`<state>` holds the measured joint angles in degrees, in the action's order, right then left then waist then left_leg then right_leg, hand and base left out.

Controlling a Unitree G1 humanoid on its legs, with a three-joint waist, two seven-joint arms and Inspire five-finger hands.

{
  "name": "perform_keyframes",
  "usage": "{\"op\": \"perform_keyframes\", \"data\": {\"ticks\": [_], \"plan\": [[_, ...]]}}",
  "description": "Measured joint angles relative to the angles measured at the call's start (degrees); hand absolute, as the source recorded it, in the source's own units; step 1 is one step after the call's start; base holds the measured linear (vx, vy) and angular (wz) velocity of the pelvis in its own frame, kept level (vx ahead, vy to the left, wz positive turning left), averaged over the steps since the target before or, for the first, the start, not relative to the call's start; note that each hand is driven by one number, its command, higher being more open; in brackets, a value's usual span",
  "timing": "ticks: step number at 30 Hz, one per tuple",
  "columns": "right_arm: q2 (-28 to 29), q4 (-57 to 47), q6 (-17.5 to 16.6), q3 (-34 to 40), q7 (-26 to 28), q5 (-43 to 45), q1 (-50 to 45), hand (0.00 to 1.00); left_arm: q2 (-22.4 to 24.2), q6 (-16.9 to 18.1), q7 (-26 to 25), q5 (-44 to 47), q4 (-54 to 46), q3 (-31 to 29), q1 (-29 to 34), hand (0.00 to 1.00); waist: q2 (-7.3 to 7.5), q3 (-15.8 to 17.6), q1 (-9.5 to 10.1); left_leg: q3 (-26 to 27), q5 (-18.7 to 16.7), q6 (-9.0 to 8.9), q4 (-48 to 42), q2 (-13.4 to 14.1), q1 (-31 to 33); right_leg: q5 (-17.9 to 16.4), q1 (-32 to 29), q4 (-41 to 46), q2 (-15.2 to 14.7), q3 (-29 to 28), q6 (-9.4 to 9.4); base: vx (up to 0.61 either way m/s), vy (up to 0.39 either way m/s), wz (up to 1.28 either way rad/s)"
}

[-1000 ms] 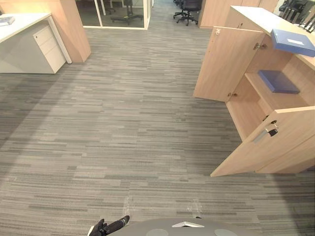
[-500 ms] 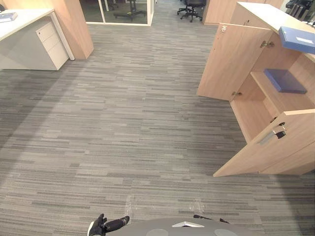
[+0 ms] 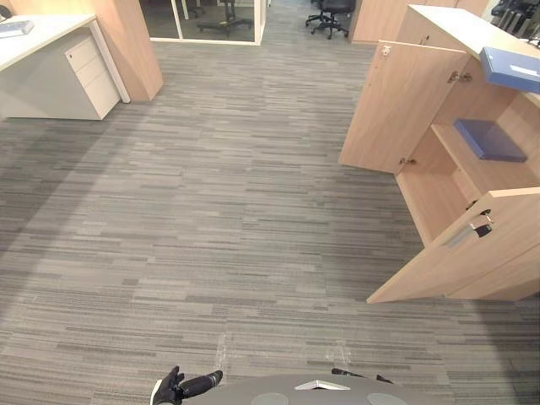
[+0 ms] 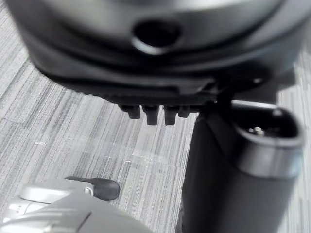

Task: Walk over to the cabinet, pick up the folder, carry it to the office cabinet, place the folder inside the office cabinet, then close the office cabinet door

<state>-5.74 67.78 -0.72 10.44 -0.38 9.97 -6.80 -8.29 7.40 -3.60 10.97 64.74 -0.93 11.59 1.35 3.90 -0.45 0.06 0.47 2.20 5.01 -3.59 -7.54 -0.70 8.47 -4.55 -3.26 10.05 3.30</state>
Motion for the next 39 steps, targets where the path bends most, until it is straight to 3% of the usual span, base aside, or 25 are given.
{"op": "perform_keyframes", "data": {"ticks": [19, 21, 22, 23, 24, 25, 26, 28, 30, 32, 34, 35, 37, 38, 39], "plan": [[-0.1, 0.0, -0.06, -0.96, -0.59, -0.1, 1.22, 1.0, -1.39, 0.16, -2.13, -7.05, -0.13, 2.94, -1.04, 1.0, 0.15, 0.86, -1.19, -0.07, -0.85, -0.65, -1.75, 0.15, 2.26, 0.1, -1.49, 0.91, 0.09, 0.64, -0.36, -0.03, -0.019, 0.01], [-0.05, 0.0, -0.14, -0.77, -0.55, 0.09, 1.53, 1.0, -1.28, 0.16, -2.38, -6.38, -0.51, 1.67, -2.03, 1.0, 0.29, 2.44, -1.11, 0.49, -5.45, -1.07, -10.54, 0.62, 6.09, -1.56, -2.64, 3.87, 0.28, 0.41, -1.09, -0.05, -0.037, -0.08], [-0.22, -0.04, -0.34, -0.15, -0.24, 0.46, 1.73, 1.0, -0.58, 0.16, -2.48, -5.47, -1.35, -0.21, -2.12, 1.0, -0.29, 4.03, -0.85, 1.02, -9.29, -2.19, -18.58, 2.01, 8.58, -3.26, -2.64, 5.78, 1.0, 0.03, -2.3, -0.05, -0.035, -0.26], [-0.3, -0.07, -0.65, 0.64, -0.14, 0.51, 2.26, 1.0, 0.26, 0.18, -2.44, -4.32, -2.22, -2.7, -2.23, 1.0, -0.87, 5.11, -0.15, 2.21, -12.5, -4.91, -28.42, 3.92, 11.71, -4.22, -2.19, 7.04, 2.14, -0.86, -3.05, -0.09, -0.048, -0.31], [-0.3, 0.04, -0.71, 0.85, -0.15, 0.49, 2.48, 1.0, 0.61, 0.31, -2.34, -4.0, -2.57, -4.45, -2.42, 1.0, -1.09, 5.39, 0.09, 2.97, -12.83, -5.49, -34.31, 4.84, 14.29, -4.55, -2.18, 7.57, 2.58, -1.28, -3.49, -0.05, -0.035, -0.38], [-0.37, 0.29, -0.68, 1.04, -0.47, 0.49, 2.58, 1.0, 1.36, 0.56, -2.27, -2.54, -3.77, -6.96, -2.51, 1.0, -1.42, 6.15, 0.51, 3.82, -11.81, -5.97, -45.6, 6.54, 19.64, -4.98, -1.55, 8.44, 3.32, -2.42, -4.28, 0.02, -0.006, -0.42], [-0.52, 0.78, -0.63, 1.23, -0.86, 0.49, 2.77, 1.0, 1.71, 1.38, -2.22, -1.23, -4.3, -7.34, -2.55, 1.0, -1.27, 6.83, 1.29, 3.75, -13.49, -5.84, -51.74, 7.34, 23.17, -5.73, -0.8, 9.56, 3.45, -3.43, -4.81, 0.06, 0.014, -0.43], [-1.01, 1.55, -0.08, 1.34, -1.15, 0.46, 3.17, 1.0, 1.95, 1.52, -2.29, 0.21, -4.69, -7.07, -2.75, 1.0, -1.3, 6.78, 1.9, 3.73, -14.53, -5.65, -48.71, 7.87, 25.72, -6.58, -0.13, 9.71, 2.93, -4.89, -4.43, 0.08, 0.081, -0.45], [-1.35, 1.59, 0.13, 1.26, -1.24, 0.46, 3.76, 1.0, 2.19, 1.94, -2.34, 0.43, -4.74, -7.08, -3.11, 1.0, -1.69, 6.82, 1.87, 2.34, -13.55, -6.02, -38.73, 8.26, 26.91, -7.27, -0.05, 9.76, 1.69, -6.39, -3.66, 0.11, 0.14, -0.47], [-1.67, 1.6, 0.22, 1.02, -1.34, 0.44, 4.26, 1.0, 2.39, 2.28, -2.56, 0.94, -4.62, -7.23, -3.25, 1.0, -1.9, 6.81, 1.73, -0.98, -10.07, -6.99, -25.27, 8.91, 26.96, -8.68, -0.13, 9.76, -0.87, -8.31, -1.43, 0.23, 0.273, -0.55], [-2.1, 1.61, 0.38, 0.75, -1.41, 0.44, 4.28, 1.0, 2.73, 2.3, -2.98, 2.11, -4.62, -7.35, -3.29, 1.0, -2.47, 6.78, 1.7, -1.98, -9.22, -7.83, -21.68, 10.58, 26.91, -9.92, 0.41, 9.77, -2.11, -9.85, 0.42, 0.33, 0.379, -0.43], [-2.05, 1.66, 0.49, 0.72, -1.65, 0.43, 4.28, 1.0, 2.74, 2.19, -3.32, 2.42, -4.51, -8.05, -3.26, 1.0, -2.53, 6.77, 1.75, 0.07, -4.63, -9.12, -23.07, 10.69, 27.02, -11.34, 1.44, 9.77, -3.81, -10.64, 1.69, 0.49, 0.532, -0.44], [-1.49, 2.41, 0.75, 0.74, -1.56, 0.37, 4.82, 1.0, 2.76, 2.19, -3.62, 2.48, -4.53, -8.83, -2.63, 1.0, -0.96, 5.01, 2.27, 2.69, -2.81, -8.09, -25.18, 7.25, 27.32, -12.98, 1.48, 11.04, -7.84, -11.94, 1.16, 0.47, 0.422, -0.42], [-1.0, 2.3, 0.91, 0.87, -1.12, 0.25, 5.55, 1.0, 2.27, 2.07, -3.99, 2.45, -4.35, -8.96, -2.69, 1.0, 0.18, 4.27, 1.89, 4.09, -3.09, -7.09, -25.31, 5.5, 27.02, -12.91, -0.8, 16.76, -9.58, -11.96, 1.18, 0.41, 0.26, -0.29], [-0.75, 2.15, 0.89, 1.17, -0.86, 0.07, 5.65, 1.0, 2.25, 1.74, -4.08, 2.32, -4.34, -8.95, -2.68, 1.0, 0.24, 4.17, 1.99, 5.22, -3.79, -4.96, -24.68, 3.91, 25.47, -11.82, -2.92, 22.45, -10.98, -12.02, 1.81, 0.39, 0.252, -0.24]]}}
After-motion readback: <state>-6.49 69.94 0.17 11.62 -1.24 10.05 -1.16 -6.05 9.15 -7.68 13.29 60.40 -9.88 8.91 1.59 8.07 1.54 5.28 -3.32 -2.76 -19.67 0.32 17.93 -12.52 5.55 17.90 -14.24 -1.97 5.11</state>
